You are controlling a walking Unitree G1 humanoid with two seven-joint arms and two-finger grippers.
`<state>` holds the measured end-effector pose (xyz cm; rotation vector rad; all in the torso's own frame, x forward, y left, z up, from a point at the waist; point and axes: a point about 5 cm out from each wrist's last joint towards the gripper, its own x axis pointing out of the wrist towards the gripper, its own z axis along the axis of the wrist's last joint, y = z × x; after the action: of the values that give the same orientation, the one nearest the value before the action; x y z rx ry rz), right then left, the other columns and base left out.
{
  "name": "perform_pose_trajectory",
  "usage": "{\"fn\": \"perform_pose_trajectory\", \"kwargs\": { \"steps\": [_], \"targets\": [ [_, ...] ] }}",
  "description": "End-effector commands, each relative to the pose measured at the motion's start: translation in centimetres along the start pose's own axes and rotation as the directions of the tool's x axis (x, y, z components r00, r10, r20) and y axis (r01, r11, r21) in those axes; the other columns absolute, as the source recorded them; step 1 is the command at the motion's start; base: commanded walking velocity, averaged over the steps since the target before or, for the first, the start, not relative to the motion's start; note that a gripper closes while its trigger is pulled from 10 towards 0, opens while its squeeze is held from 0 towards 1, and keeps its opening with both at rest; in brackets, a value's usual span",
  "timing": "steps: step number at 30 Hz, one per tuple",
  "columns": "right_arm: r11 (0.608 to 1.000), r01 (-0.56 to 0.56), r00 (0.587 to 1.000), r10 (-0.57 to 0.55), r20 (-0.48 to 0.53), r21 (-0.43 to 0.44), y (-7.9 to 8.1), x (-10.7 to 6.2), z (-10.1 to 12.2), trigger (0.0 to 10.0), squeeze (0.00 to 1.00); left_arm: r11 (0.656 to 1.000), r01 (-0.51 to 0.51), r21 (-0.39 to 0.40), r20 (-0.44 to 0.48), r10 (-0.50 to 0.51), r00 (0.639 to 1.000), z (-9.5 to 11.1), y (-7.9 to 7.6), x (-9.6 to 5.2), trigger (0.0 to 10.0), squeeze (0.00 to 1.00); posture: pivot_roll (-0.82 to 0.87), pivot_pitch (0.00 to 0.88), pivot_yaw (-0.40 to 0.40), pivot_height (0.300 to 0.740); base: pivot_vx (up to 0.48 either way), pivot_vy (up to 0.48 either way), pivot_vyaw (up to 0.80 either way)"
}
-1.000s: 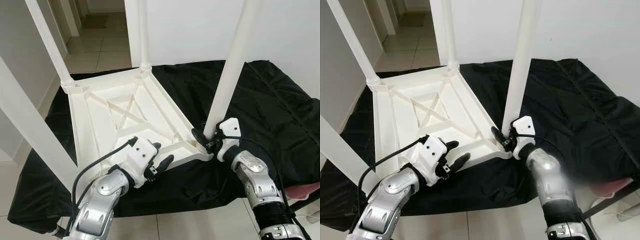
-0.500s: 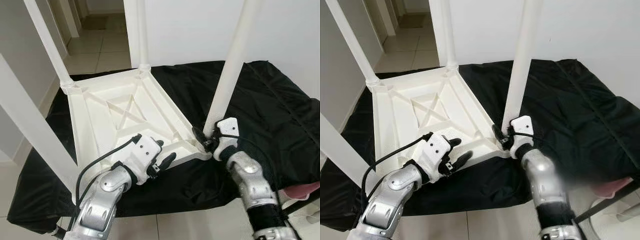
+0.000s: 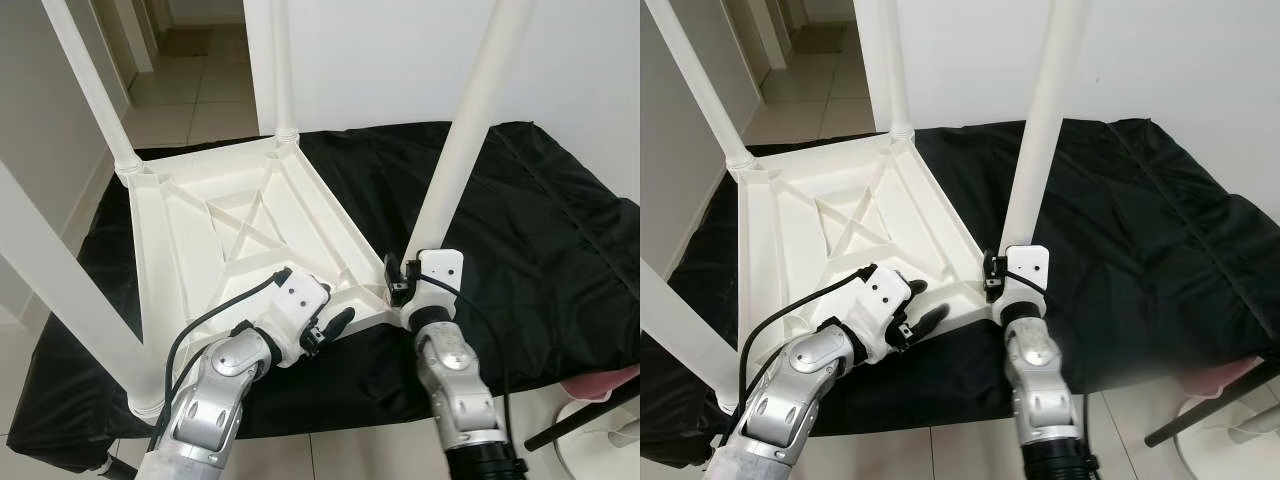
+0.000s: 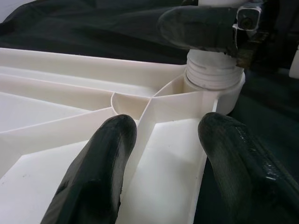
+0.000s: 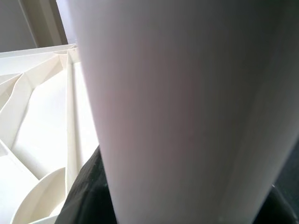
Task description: Building children table
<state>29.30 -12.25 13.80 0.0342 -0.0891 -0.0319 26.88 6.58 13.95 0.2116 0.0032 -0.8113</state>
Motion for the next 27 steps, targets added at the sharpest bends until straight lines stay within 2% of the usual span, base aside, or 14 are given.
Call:
{"fn": "perform_pose_trajectory", "kwargs": {
  "steps": [1, 9, 10, 11, 13, 14, 19, 20, 21, 23, 25, 26, 27],
  "targets": [
    [0.998, 0.010, 0.996, -0.004, -0.091, 0.063, 0.9, -0.7, -1.6, 10.0, 0.00, 0.987, -0.159, -0.010, -0.004, 0.159, 0.987, -0.1, 0.9, -0.3, 10.0, 0.00, -0.04, 0.007, 0.041, 0.740, 0.000, 0.000, 0.00],
    [0.996, -0.026, 0.997, 0.032, -0.071, 0.086, 1.1, -0.7, -1.2, 10.0, 0.00, 0.984, -0.178, 0.005, 0.004, 0.178, 0.984, -0.1, 1.2, -0.4, 10.0, 0.00, -0.03, 0.010, 0.038, 0.740, 0.000, 0.000, 0.00],
    [0.996, -0.031, 0.998, 0.036, -0.057, 0.079, 0.8, -0.7, -0.9, 10.0, 0.66, 0.981, -0.192, 0.017, 0.009, 0.192, 0.981, 0.0, 1.4, -0.5, 10.0, 0.00, -0.03, 0.006, 0.036, 0.740, 0.000, 0.000, 0.00],
    [0.997, -0.046, 0.998, 0.048, -0.036, 0.067, 0.3, -0.7, -0.6, 10.0, 1.00, 0.979, -0.201, 0.019, 0.013, 0.201, 0.979, 0.1, 1.6, -0.6, 10.0, 0.00, -0.03, 0.012, 0.031, 0.740, 0.000, 0.000, 0.00],
    [0.997, -0.046, 0.998, 0.048, -0.036, 0.067, 0.3, -0.7, -0.6, 10.0, 1.00, 0.979, -0.201, 0.019, 0.013, 0.201, 0.979, 0.1, 1.6, -0.6, 10.0, 0.00, -0.03, 0.012, 0.031, 0.740, 0.000, 0.000, 0.00],
    [0.995, -0.090, 0.996, 0.090, 0.002, 0.036, -0.7, -0.5, 0.1, 10.0, 1.00, 0.982, -0.188, 0.023, 0.038, 0.187, 0.982, 0.3, 1.8, -1.0, 10.0, 0.00, -0.04, 0.015, 0.033, 0.740, 0.000, 0.000, 0.00],
    [0.987, -0.162, 0.986, 0.162, 0.029, 0.003, -1.8, -0.5, 0.4, 10.0, 1.00, 0.992, -0.126, 0.010, 0.050, 0.125, 0.991, 0.2, 1.8, -1.7, 10.0, 0.00, -0.04, 0.026, 0.039, 0.740, 0.000, 0.000, 0.00],
    [0.975, -0.224, 0.974, 0.224, 0.031, -0.011, -2.3, -0.5, 0.4, 10.0, 0.72, 0.996, -0.088, 0.000, 0.058, 0.087, 0.994, 0.2, 1.6, -2.0, 10.0, 0.00, -0.04, 0.031, 0.034, 0.740, 0.000, 0.000, 0.00],
    [0.959, -0.284, 0.958, 0.285, 0.033, -0.016, -2.9, -0.5, 0.5, 10.0, 0.00, 0.999, -0.042, -0.010, 0.062, 0.042, 0.997, 0.2, 1.3, -2.4, 10.0, 0.00, -0.03, 0.034, 0.033, 0.740, 0.000, 0.000, 0.00],
    [0.959, -0.284, 0.958, 0.285, 0.033, -0.016, -2.9, -0.5, 0.5, 10.0, 0.00, 0.999, -0.042, -0.010, 0.062, 0.042, 0.997, 0.2, 1.3, -2.4, 10.0, 0.00, -0.03, 0.034, 0.033, 0.740, 0.000, 0.000, 0.00],
    [0.925, -0.376, 0.926, 0.378, 0.026, -0.043, -3.6, -0.3, 0.6, 10.0, 0.00, 1.000, 0.017, -0.003, 0.057, -0.017, 0.998, 0.2, 0.8, -2.8, 10.0, 0.00, -0.03, 0.034, 0.034, 0.740, 0.000, 0.000, 0.00],
    [0.925, -0.376, 0.926, 0.378, 0.026, -0.043, -3.6, -0.3, 0.6, 10.0, 0.00, 1.000, 0.017, -0.003, 0.057, -0.017, 0.998, 0.2, 0.8, -2.8, 10.0, 0.00, -0.03, 0.034, 0.034, 0.740, 0.000, 0.000, 0.00],
    [0.909, -0.413, 0.910, 0.414, 0.025, -0.049, -4.0, -0.2, 0.7, 10.0, 0.00, 0.999, 0.034, 0.000, 0.052, -0.034, 0.998, 0.2, 0.6, -2.9, 10.0, 0.00, -0.02, 0.033, 0.036, 0.740, 0.000, 0.000, 0.00]
  ]
}}
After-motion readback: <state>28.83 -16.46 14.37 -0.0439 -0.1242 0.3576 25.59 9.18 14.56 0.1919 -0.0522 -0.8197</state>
